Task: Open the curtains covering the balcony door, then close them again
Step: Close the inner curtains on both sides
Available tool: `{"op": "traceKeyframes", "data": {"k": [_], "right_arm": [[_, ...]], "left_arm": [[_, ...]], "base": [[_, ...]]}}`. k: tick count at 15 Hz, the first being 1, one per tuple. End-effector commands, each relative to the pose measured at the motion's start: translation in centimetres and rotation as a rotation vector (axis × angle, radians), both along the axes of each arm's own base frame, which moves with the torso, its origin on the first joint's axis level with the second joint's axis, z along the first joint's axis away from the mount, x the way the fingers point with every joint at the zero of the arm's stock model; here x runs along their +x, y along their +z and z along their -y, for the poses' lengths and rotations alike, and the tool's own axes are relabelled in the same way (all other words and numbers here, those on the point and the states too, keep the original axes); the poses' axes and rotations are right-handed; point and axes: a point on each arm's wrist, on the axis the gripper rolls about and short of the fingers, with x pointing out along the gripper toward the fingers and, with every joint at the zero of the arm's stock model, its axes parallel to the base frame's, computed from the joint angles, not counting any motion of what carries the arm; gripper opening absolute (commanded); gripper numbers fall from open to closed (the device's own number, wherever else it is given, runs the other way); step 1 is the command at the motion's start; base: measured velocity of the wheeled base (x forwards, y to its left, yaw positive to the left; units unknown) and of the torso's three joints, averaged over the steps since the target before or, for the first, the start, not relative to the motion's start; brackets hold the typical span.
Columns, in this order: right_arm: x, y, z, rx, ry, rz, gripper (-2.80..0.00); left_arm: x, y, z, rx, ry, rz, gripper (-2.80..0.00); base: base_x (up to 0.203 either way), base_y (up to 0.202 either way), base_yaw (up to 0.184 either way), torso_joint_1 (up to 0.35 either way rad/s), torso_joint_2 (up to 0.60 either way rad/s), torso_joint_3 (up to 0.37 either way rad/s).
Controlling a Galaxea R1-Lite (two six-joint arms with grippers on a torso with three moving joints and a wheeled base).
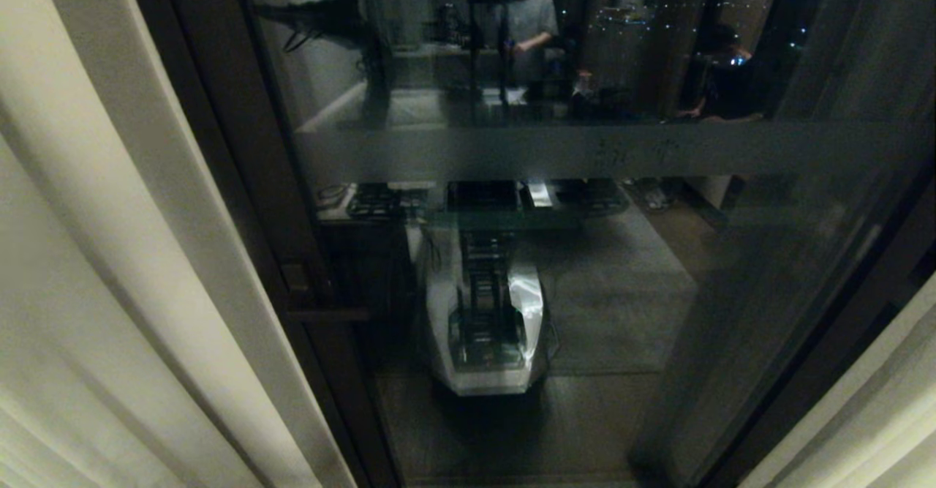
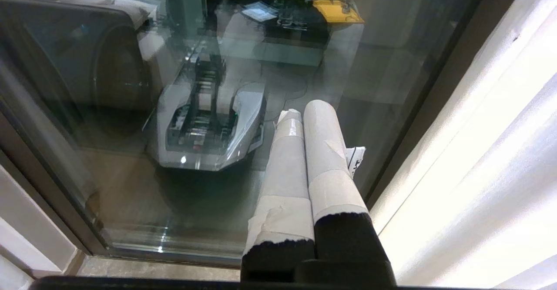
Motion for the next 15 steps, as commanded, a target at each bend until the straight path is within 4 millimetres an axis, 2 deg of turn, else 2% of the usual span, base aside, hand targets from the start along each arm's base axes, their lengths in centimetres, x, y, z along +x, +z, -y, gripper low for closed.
{"op": "traceKeyframes", "data": {"k": [1, 4, 11, 15], "right_arm": [[0.0, 0.0, 0.0, -0.001, 0.001, -0.002, -2.80], [0.0, 0.0, 0.0, -0.001, 0.000, -0.002, -2.80], [0.0, 0.0, 0.0, -0.001, 0.000, -0.002, -2.80], [0.0, 0.0, 0.0, -0.001, 0.000, -0.002, -2.80]], "left_arm": [[2.0, 1.3, -0.1, -0.002, 0.035, -0.034, 0.00], [3.5, 2.4, -0.3, -0.003, 0.068, 0.002, 0.00], [8.7, 3.8, -1.1, -0.038, 0.097, 0.069, 0.00], [11.0, 5.3, -2.5, -0.077, 0.169, 0.119, 0.00]], "base": [[0.000, 0.000, 0.000, 0.000, 0.00, 0.000], [0.000, 0.000, 0.000, 0.000, 0.00, 0.000], [0.000, 0.000, 0.000, 0.000, 0.00, 0.000], [0.000, 0.000, 0.000, 0.000, 0.00, 0.000]]}}
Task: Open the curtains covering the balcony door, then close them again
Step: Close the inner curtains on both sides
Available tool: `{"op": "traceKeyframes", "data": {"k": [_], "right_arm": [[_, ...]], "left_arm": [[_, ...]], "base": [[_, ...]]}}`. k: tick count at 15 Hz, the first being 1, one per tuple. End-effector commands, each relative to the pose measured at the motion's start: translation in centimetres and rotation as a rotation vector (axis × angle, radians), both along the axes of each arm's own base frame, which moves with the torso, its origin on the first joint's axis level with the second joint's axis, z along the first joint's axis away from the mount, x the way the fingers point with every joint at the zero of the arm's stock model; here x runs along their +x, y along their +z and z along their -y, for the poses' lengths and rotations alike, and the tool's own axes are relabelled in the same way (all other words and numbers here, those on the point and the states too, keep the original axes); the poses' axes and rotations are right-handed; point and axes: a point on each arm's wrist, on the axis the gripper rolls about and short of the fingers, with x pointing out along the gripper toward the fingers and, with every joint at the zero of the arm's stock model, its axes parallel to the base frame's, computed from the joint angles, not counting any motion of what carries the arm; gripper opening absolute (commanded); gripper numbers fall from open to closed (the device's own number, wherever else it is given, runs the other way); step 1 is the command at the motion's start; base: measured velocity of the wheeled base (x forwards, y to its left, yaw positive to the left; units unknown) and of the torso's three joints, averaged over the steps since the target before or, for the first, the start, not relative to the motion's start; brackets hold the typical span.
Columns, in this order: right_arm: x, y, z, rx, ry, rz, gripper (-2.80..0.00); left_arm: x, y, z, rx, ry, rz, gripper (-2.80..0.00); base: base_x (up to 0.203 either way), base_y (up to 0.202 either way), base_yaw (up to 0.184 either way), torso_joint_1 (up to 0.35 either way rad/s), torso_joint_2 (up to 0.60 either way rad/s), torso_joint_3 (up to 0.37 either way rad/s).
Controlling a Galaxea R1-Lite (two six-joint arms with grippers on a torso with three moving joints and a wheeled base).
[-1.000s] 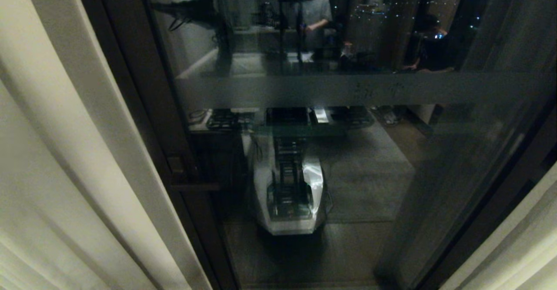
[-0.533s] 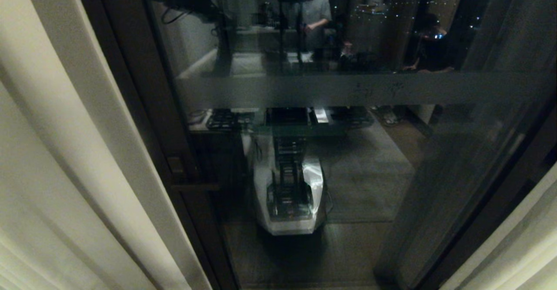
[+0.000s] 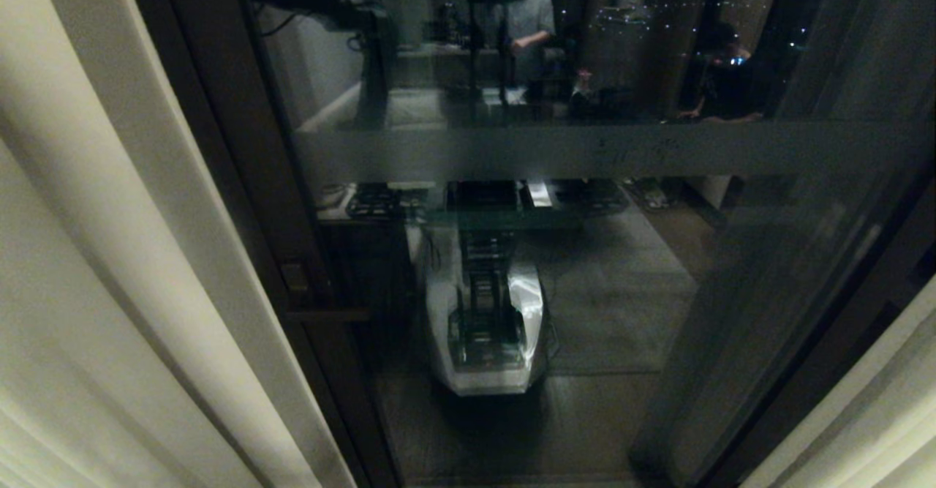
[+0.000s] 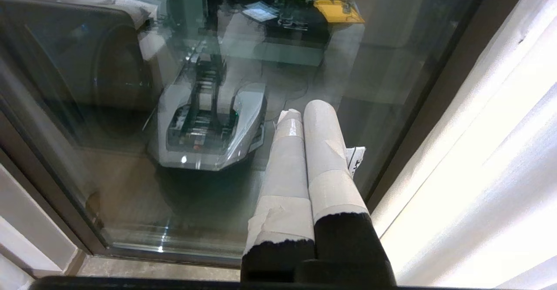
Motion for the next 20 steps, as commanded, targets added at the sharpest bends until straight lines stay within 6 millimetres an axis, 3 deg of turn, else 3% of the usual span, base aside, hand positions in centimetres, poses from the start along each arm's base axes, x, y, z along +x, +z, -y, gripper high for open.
{"op": "traceKeyframes", "data": {"k": [1, 8, 15, 20], "right_arm": [[0.0, 0.0, 0.0, 0.000, -0.001, -0.002, -2.80], [0.0, 0.0, 0.0, 0.000, 0.000, -0.002, -2.80], [0.0, 0.0, 0.0, 0.000, -0.001, -0.002, -2.80], [0.0, 0.0, 0.0, 0.000, 0.001, -0.002, -2.80]], "left_arm": [[2.3, 0.5, -1.1, -0.022, 0.053, -0.014, 0.00], [3.5, 1.0, -3.3, -0.059, -0.039, 0.058, 0.00], [5.7, 0.6, -5.8, -0.093, -0.215, 0.038, 0.00], [7.4, 0.3, -6.9, -0.123, -0.246, 0.025, 0.00]], "base": [[0.000, 0.000, 0.000, 0.000, 0.00, 0.000], [0.000, 0.000, 0.000, 0.000, 0.00, 0.000], [0.000, 0.000, 0.000, 0.000, 0.00, 0.000], [0.000, 0.000, 0.000, 0.000, 0.00, 0.000]]}}
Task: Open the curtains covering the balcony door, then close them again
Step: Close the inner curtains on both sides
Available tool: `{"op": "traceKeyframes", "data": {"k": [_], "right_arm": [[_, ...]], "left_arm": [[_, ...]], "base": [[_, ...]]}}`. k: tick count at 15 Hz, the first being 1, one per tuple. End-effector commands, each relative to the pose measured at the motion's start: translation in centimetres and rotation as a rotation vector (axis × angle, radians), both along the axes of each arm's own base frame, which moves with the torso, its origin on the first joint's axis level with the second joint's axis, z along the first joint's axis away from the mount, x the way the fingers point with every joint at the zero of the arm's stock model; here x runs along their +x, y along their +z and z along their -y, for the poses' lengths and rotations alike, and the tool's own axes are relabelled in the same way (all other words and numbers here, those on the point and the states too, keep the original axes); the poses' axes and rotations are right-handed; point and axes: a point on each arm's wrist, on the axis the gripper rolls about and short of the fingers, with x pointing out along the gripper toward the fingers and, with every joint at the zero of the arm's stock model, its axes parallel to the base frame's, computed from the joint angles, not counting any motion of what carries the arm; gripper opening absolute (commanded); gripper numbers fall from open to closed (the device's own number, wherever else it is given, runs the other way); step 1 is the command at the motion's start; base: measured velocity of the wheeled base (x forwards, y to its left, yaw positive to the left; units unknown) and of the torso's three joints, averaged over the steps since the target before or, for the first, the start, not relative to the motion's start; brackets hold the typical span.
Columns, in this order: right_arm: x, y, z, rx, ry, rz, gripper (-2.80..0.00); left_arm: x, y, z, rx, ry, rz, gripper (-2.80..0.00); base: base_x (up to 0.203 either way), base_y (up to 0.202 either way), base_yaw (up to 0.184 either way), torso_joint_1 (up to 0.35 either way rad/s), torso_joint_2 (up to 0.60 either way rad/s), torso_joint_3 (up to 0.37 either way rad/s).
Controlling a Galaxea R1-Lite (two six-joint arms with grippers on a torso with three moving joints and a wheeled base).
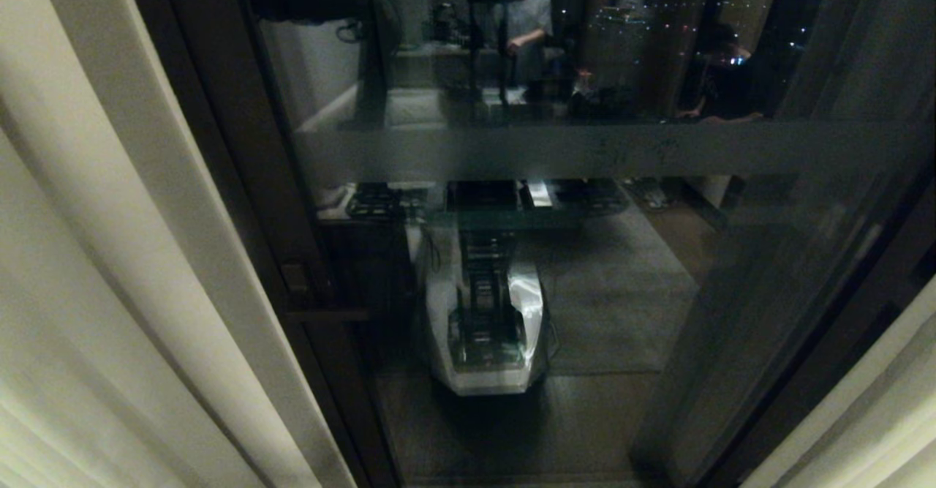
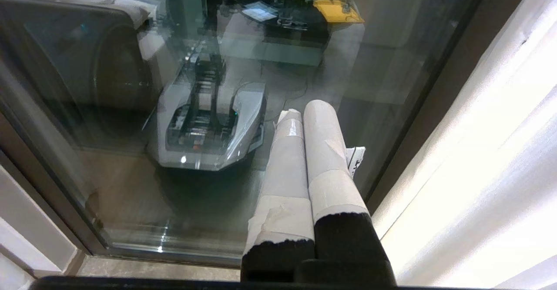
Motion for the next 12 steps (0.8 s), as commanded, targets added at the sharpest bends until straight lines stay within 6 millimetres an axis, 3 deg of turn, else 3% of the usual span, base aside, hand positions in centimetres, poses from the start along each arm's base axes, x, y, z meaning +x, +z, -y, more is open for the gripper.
{"op": "traceKeyframes", "data": {"k": [1, 5, 6, 7, 12], "right_arm": [[0.0, 0.0, 0.0, -0.001, 0.000, -0.002, -2.80], [0.0, 0.0, 0.0, -0.001, 0.001, -0.002, -2.80], [0.0, 0.0, 0.0, -0.001, 0.001, -0.002, -2.80], [0.0, 0.0, 0.0, -0.001, 0.000, -0.002, -2.80], [0.0, 0.0, 0.0, -0.001, 0.001, -0.002, -2.80]], "left_arm": [[1.2, -0.5, -0.7, -0.026, -0.007, -0.017, 0.00], [2.2, -0.4, -1.3, -0.034, -0.017, -0.020, 0.00], [2.2, -0.5, -1.3, -0.035, -0.023, -0.025, -1.51], [2.2, -0.6, -1.2, -0.034, -0.030, -0.026, -2.80], [2.1, -0.5, -1.0, -0.028, -0.037, -0.024, -2.80]], "base": [[0.000, 0.000, 0.000, 0.000, 0.00, 0.000], [0.000, 0.000, 0.000, 0.000, 0.00, 0.000], [0.000, 0.000, 0.000, 0.000, 0.00, 0.000], [0.000, 0.000, 0.000, 0.000, 0.00, 0.000], [0.000, 0.000, 0.000, 0.000, 0.00, 0.000]]}}
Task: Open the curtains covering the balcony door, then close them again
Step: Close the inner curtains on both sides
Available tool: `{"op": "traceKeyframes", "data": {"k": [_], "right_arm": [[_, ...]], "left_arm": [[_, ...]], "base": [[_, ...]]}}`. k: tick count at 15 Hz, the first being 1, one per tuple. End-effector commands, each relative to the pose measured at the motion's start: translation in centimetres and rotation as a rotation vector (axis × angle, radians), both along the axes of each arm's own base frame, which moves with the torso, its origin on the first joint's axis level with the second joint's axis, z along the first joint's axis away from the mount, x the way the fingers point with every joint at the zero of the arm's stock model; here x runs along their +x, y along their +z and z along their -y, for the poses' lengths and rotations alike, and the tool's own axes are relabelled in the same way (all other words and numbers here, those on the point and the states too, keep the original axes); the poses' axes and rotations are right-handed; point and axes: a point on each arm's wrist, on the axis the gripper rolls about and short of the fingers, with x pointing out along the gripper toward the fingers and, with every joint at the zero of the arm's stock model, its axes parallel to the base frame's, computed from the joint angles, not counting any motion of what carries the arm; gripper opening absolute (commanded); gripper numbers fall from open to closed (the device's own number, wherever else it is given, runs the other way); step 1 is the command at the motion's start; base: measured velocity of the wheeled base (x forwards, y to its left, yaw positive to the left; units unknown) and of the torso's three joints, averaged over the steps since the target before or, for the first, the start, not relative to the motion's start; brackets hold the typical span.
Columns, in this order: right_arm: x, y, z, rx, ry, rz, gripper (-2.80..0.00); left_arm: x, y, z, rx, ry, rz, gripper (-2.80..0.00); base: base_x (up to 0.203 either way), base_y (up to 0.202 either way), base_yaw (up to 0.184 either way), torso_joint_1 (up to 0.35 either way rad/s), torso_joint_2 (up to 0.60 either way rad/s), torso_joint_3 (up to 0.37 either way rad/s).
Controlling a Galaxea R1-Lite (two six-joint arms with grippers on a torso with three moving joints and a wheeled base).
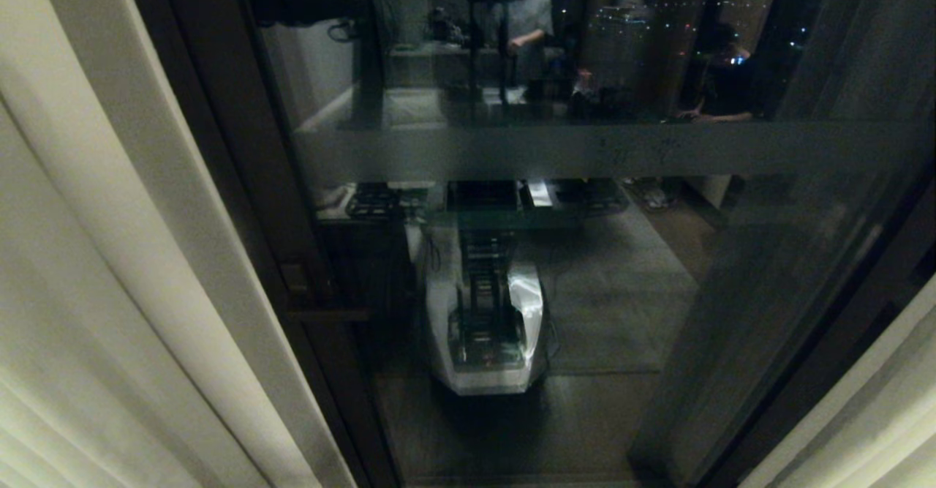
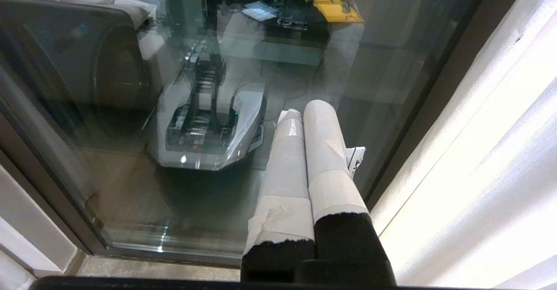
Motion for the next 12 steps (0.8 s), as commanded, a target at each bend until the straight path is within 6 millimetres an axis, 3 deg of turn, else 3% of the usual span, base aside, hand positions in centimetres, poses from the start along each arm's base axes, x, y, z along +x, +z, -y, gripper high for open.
{"op": "traceKeyframes", "data": {"k": [1, 8, 12], "right_arm": [[0.0, 0.0, 0.0, -0.001, 0.000, -0.002, -2.80], [0.0, 0.0, 0.0, -0.001, 0.002, -0.002, -2.80], [0.0, 0.0, 0.0, -0.001, 0.002, -0.002, -2.80]], "left_arm": [[-0.1, 0.1, 0.2, 0.003, -0.007, 0.004, -2.80], [-1.0, 0.5, 1.0, 0.031, -0.095, 0.015, -2.80], [-1.6, 1.1, 2.6, 0.050, -0.167, 0.043, -2.80]], "base": [[0.000, 0.000, 0.000, 0.000, 0.00, 0.000], [0.000, 0.000, 0.000, 0.000, 0.00, 0.000], [0.000, 0.000, 0.000, 0.000, 0.00, 0.000]]}}
